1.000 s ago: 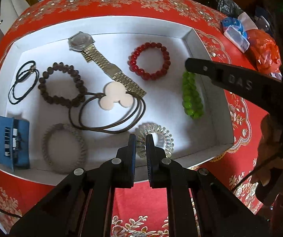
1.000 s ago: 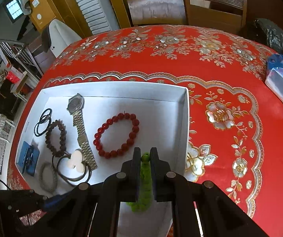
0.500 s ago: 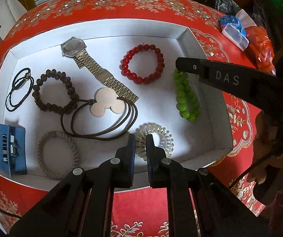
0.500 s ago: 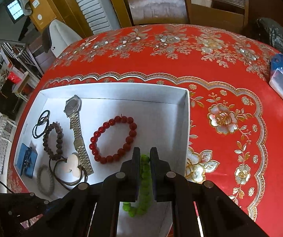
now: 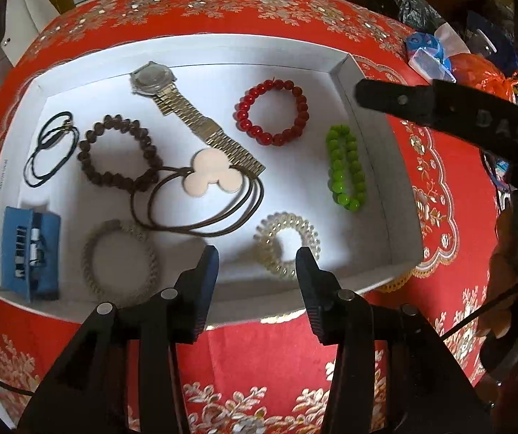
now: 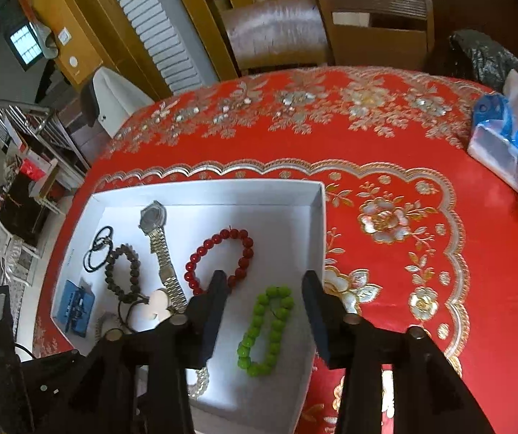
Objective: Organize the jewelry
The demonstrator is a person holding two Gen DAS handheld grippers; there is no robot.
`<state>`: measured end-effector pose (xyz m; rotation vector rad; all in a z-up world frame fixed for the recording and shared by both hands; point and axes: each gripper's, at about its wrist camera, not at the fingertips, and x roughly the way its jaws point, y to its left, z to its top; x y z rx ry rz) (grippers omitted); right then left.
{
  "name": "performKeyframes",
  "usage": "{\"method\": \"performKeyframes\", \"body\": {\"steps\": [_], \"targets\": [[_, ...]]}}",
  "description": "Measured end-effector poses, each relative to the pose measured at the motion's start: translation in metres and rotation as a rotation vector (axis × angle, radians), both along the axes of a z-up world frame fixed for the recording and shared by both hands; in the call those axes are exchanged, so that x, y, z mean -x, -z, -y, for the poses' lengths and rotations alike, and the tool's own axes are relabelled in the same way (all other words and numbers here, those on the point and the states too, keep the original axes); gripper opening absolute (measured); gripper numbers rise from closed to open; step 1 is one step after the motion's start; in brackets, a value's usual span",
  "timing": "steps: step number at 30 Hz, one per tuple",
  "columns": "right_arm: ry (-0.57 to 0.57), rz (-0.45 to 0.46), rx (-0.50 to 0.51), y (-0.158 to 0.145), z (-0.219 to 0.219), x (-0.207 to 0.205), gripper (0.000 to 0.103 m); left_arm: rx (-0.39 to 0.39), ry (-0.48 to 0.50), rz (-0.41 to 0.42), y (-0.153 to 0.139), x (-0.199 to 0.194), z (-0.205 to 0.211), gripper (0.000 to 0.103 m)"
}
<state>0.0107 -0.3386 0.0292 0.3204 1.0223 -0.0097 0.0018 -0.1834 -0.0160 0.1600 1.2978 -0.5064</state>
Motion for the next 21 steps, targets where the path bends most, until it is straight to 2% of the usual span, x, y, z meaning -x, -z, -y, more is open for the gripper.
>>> {"method": "performKeyframes", "body": {"steps": [7, 12, 17, 21], "targets": [[0.034, -0.006, 0.037, -0.01, 0.0, 0.02, 0.044, -0.014, -0.052, 0.082, -0.022, 0.004, -0.024, 0.045], [0.057, -0.013, 0.058, -0.009, -0.008, 0.038, 0.045, -0.069, -0.098, 0.176, -0.033, 0.004, -0.043, 0.045], [0.049, -0.024, 0.069, -0.005, -0.021, 0.055, 0.053, -0.074, -0.15, 0.193, -0.037, 0.004, -0.065, 0.045], [0.046, -0.019, 0.064, -0.006, -0.03, 0.065, 0.053, -0.077, -0.171, 0.219, -0.043, 0.012, -0.076, 0.045]]}}
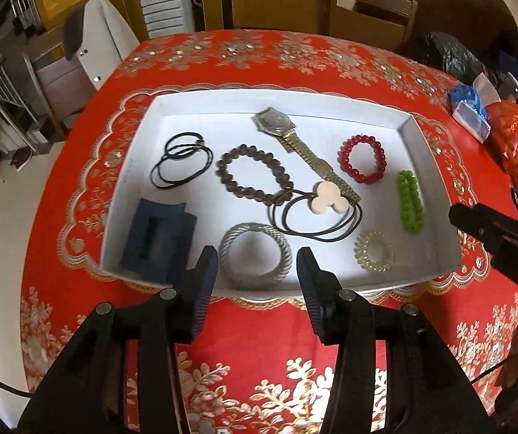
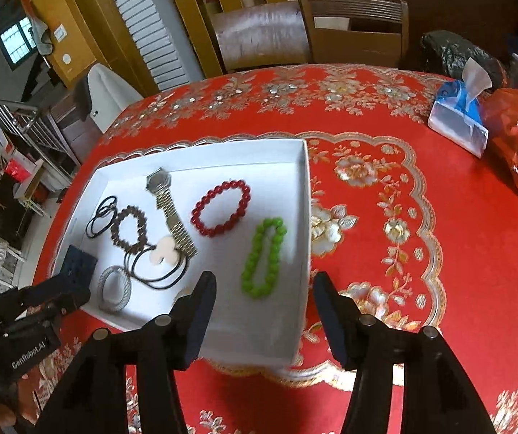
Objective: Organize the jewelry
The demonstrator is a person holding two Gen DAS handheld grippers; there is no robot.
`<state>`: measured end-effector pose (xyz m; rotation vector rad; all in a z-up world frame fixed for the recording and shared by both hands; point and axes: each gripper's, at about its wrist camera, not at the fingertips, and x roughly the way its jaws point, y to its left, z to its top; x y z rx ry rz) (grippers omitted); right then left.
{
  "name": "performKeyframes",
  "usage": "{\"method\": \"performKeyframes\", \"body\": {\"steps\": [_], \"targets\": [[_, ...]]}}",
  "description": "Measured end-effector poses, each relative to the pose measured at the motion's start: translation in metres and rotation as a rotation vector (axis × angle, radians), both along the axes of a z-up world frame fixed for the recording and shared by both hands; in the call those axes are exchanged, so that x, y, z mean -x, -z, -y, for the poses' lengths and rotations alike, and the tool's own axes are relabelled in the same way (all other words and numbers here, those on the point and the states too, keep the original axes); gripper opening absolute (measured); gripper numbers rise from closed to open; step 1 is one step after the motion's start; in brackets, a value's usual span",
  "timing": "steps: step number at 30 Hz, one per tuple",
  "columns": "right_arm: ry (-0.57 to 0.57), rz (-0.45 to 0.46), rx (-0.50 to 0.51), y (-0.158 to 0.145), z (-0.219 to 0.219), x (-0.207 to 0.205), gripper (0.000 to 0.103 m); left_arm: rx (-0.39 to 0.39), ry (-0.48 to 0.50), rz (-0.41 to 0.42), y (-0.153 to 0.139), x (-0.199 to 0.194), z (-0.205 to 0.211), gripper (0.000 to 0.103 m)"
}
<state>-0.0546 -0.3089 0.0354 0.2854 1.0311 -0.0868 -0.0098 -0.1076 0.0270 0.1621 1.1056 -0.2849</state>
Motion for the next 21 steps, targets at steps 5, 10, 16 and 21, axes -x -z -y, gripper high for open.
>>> {"method": "performKeyframes", "body": {"steps": [5, 10, 16, 21], "targets": [[-0.016, 0.02, 0.015, -0.007, -0.014, 0.008, 0.058, -0.009, -0.008, 0.017, -0.006, 0.01, -0.008, 0.045], [-0.024, 0.037, 0.021, -0.012, -0.03, 0.018, 0.062, -0.009, -0.016, 0.046, -0.018, 0.018, -0.016, 0.045], [-0.033, 0.046, 0.005, -0.012, -0.044, 0.031, 0.063, -0.009, -0.04, 0.088, -0.035, 0.027, -0.026, 0.045], [-0.035, 0.043, 0.004, -0.013, -0.052, 0.046, 0.063, -0.026, -0.046, 0.125, -0.047, 0.04, -0.027, 0.045]]}}
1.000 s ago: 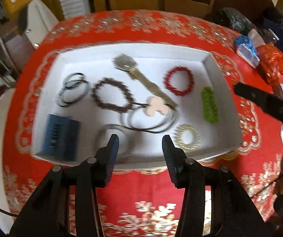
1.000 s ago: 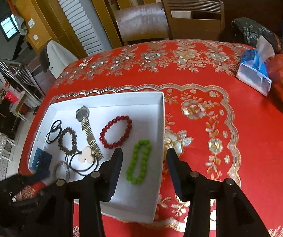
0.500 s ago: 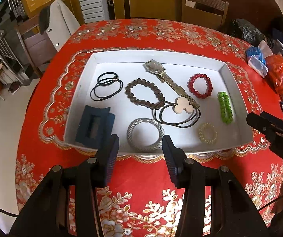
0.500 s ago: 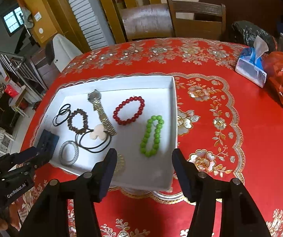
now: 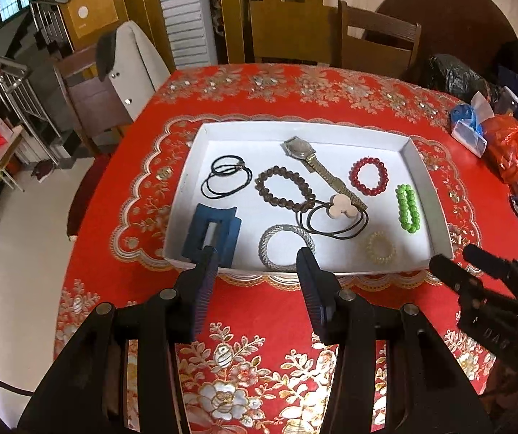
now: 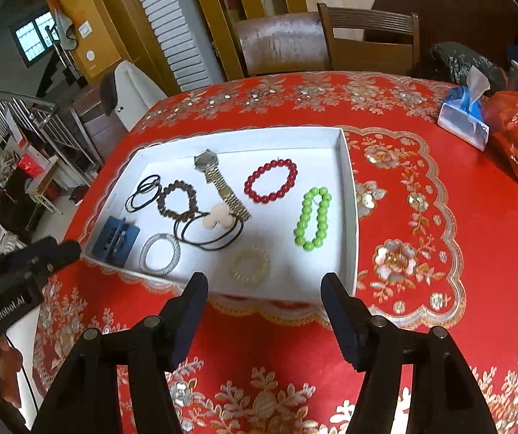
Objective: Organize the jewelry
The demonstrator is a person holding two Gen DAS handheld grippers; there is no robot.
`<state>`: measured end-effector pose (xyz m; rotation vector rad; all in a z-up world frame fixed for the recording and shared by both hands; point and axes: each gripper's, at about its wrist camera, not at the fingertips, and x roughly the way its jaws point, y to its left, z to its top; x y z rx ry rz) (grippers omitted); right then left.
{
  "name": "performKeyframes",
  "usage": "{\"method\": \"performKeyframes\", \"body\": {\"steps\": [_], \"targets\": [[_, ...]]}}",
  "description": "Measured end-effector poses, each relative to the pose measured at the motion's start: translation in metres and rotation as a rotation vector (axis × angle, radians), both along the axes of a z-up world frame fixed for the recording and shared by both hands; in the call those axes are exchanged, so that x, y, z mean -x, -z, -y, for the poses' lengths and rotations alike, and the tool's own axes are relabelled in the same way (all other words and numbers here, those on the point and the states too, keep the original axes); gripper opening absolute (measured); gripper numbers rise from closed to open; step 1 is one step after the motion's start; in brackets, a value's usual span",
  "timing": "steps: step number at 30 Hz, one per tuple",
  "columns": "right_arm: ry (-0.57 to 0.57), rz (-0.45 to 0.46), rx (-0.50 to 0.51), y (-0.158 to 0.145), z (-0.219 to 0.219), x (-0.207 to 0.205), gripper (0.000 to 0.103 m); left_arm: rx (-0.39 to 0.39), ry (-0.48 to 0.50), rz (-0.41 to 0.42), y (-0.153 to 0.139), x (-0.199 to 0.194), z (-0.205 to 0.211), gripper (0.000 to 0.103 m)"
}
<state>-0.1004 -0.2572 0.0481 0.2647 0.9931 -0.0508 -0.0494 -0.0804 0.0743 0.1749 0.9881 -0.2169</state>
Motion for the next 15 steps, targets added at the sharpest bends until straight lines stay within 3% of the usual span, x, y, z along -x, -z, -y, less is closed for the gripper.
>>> {"method": "performKeyframes", "body": {"steps": [15], "targets": [[-0.026, 0.01, 0.057, -0.014, -0.003, 0.032, 0.07, 0.03, -0.029, -0.002, -0.005, 0.017, 0.006, 0.045]]}}
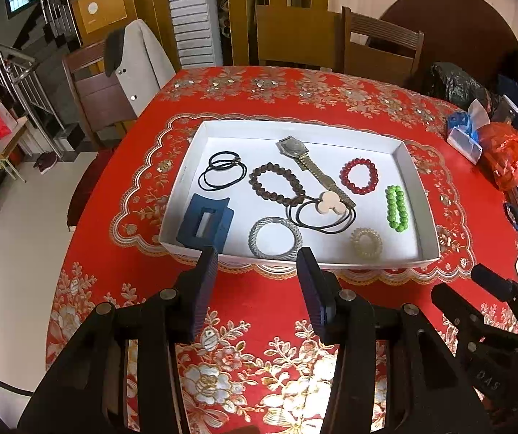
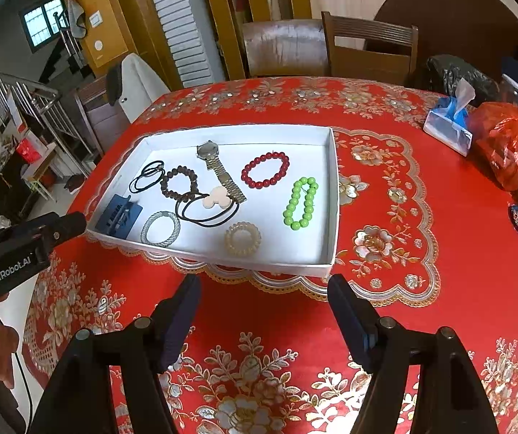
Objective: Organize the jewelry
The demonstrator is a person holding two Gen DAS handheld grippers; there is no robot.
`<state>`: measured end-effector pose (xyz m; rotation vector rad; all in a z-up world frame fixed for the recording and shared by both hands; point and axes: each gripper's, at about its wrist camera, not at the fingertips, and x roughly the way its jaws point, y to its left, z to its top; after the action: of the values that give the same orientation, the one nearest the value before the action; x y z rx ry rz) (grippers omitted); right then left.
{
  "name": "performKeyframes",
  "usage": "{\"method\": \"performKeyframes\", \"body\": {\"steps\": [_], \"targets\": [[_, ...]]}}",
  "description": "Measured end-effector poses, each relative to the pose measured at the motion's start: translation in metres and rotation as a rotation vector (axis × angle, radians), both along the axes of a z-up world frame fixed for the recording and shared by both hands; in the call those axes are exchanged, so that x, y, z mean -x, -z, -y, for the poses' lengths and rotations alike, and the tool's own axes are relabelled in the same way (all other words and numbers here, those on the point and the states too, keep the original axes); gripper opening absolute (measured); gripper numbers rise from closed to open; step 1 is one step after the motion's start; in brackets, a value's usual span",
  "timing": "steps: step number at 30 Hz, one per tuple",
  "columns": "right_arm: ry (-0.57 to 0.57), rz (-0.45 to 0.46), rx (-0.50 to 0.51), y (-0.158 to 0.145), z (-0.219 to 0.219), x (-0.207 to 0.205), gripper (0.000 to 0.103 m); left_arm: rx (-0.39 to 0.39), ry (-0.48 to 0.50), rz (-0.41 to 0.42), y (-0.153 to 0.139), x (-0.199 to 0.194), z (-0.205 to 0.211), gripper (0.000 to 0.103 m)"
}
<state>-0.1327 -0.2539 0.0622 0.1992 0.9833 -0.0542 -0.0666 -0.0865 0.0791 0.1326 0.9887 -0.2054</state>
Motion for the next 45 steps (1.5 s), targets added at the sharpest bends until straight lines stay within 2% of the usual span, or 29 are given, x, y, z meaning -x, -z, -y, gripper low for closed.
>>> {"method": "performKeyframes", "body": {"steps": [16, 45], "targets": [[-0.052, 0.017, 0.008, -0.006, -0.014, -0.006, 0.07, -0.012, -0.024, 0.029, -0.004, 0.005, -0.006, 0.045], [-0.08, 0.0, 0.004, -0.002, -0.028, -0.026, 0.07, -0.026, -0.027, 0.023, 0.001, -0.005, -0.019, 0.045]]}}
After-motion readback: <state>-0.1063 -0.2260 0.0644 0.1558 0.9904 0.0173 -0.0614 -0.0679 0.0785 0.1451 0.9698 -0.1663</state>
